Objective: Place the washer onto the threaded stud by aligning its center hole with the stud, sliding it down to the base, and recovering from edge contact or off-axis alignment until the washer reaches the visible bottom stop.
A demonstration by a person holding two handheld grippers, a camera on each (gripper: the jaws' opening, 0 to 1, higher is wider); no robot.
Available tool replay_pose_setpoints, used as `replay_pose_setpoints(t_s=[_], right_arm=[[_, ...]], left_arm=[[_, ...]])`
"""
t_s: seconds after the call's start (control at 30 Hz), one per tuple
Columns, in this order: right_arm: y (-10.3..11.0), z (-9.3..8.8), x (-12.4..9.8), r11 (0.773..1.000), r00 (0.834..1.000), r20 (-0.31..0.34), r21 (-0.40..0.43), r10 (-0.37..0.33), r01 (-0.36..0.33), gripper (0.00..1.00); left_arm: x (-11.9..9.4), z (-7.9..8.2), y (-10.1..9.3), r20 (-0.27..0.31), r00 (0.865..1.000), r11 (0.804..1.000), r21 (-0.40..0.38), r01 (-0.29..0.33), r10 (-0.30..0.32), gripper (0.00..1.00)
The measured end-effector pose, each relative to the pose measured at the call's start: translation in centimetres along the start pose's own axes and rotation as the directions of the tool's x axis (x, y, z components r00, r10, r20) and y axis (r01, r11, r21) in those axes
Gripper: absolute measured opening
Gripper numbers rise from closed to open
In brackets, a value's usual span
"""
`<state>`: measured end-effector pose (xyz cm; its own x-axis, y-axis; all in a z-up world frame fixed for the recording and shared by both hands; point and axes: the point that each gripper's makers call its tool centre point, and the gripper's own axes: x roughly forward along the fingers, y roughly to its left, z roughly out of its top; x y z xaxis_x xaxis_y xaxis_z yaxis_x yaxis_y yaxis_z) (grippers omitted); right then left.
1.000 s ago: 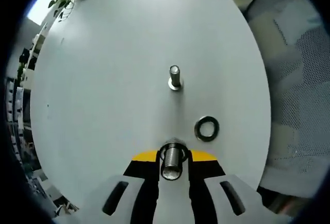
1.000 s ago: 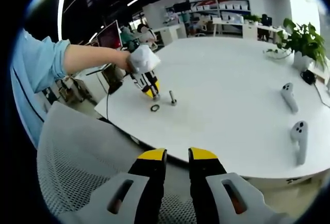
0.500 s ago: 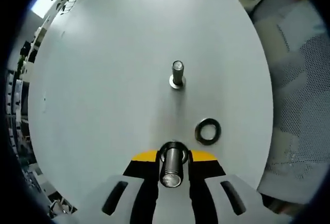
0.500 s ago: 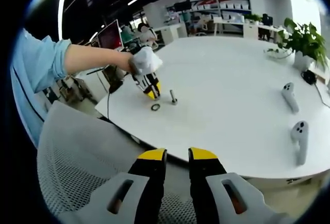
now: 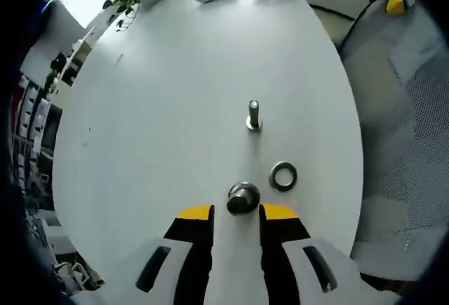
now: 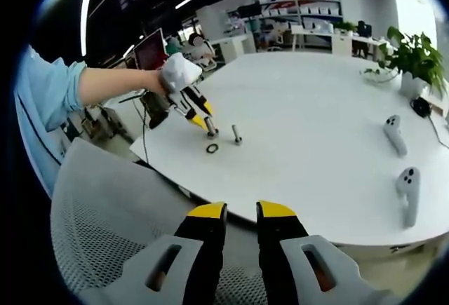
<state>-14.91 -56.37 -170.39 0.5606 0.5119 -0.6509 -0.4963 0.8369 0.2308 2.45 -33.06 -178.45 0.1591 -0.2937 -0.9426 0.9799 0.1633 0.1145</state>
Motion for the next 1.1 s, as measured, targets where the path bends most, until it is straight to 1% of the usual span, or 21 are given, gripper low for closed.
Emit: replay_pose_setpoints(t_s=[0.03,0.13,0.23,0.4,0.47,0.53,0.67,0.77,0.83,0.9,1.1], right_arm=[[0.0,0.0,0.0,1.000,1.000,0.001,-0.001,0.001,-0.001,0.20],[0.0,0.1,0.0,1.000,1.000,0.004,-0.001,0.001,-0.001,0.20],[0.0,0.1,0.0,1.000,1.000,0.007,-0.001,0.001,-0.001,0.20],[0.0,0.1,0.0,1.000,1.000,0.007,-0.003,0.001,-0.001,0.20],[0.0,0.1,0.0,1.000,1.000,0.007,-0.003,0.001,-0.001,0.20],[0.0,0.1,0.0,1.000,1.000,0.007,-0.002,-0.001,0.001,0.20],[-0.1,0.1,0.0,1.000,1.000,0.007,0.002,-0.004,0.004,0.20],[-0.1,0.1,-0.1,1.000,1.000,0.009,0.005,-0.008,0.008,0.20],[-0.1,0.1,-0.1,1.000,1.000,0.009,0.006,-0.008,0.008,0.20],[-0.1,0.1,-0.1,1.000,1.000,0.010,0.007,-0.009,0.009,0.20],[-0.2,0.2,-0.1,1.000,1.000,0.014,0.010,-0.012,0.012,0.20]], left_arm=[[-0.4,0.1,0.0,0.022,1.000,1.000,-0.020,-0.006,0.006,0.24],[-1.4,0.3,0.0,0.055,0.998,0.999,-0.035,-0.018,0.020,0.25],[-1.9,0.4,-0.4,0.072,0.997,0.999,-0.042,-0.020,0.023,0.25],[-2.4,1.3,-1.3,0.106,0.994,0.999,-0.035,-0.015,0.018,0.25],[-2.4,1.9,-1.5,0.127,0.992,1.000,-0.023,-0.021,0.024,0.27],[-2.3,2.2,-1.6,0.142,0.990,0.999,-0.033,-0.015,0.020,0.29],[-1.9,2.6,-2.0,0.147,0.989,1.000,-0.028,-0.013,0.017,0.29],[-1.5,2.8,-2.6,0.147,0.989,1.000,-0.020,0.006,-0.003,0.28],[-1.2,2.8,-3.0,0.135,0.991,1.000,-0.002,0.011,-0.011,0.28],[-0.9,2.7,-3.3,0.115,0.993,0.999,0.032,0.007,-0.011,0.28],[0.1,2.9,-4.3,0.096,0.995,0.998,0.054,0.035,-0.040,0.28]])
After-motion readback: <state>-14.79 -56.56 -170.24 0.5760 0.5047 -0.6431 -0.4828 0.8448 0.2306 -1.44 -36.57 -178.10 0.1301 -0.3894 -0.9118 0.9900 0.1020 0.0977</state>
